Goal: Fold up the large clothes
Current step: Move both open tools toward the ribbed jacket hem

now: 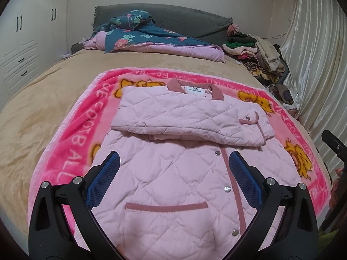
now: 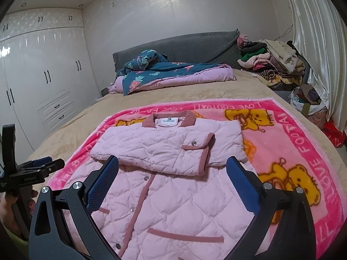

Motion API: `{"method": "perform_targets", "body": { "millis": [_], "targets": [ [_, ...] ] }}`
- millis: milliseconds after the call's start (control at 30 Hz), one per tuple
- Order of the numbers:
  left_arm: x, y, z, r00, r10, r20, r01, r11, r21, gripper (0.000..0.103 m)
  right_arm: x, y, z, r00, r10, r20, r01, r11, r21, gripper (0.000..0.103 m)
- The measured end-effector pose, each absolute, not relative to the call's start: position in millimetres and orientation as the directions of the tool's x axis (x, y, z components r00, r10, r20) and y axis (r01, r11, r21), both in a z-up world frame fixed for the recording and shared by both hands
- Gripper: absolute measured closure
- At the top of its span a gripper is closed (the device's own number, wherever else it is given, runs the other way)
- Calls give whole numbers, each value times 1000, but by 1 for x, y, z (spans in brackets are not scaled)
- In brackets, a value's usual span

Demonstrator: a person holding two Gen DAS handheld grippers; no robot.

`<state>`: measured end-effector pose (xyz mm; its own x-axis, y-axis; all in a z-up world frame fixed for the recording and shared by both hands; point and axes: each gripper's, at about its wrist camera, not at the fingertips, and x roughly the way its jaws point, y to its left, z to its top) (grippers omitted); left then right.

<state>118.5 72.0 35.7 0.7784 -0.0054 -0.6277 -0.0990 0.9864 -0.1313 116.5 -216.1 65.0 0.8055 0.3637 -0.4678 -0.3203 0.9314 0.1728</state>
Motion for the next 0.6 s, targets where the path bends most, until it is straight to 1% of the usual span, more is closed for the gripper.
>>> {"method": "perform_targets", "body": {
  "millis": [600],
  "targets": [
    [83, 85, 20, 760, 52, -648, -139, 987, -84, 8, 90, -226, 45, 789, 318, -526, -303, 946, 117, 4]
  ]
}}
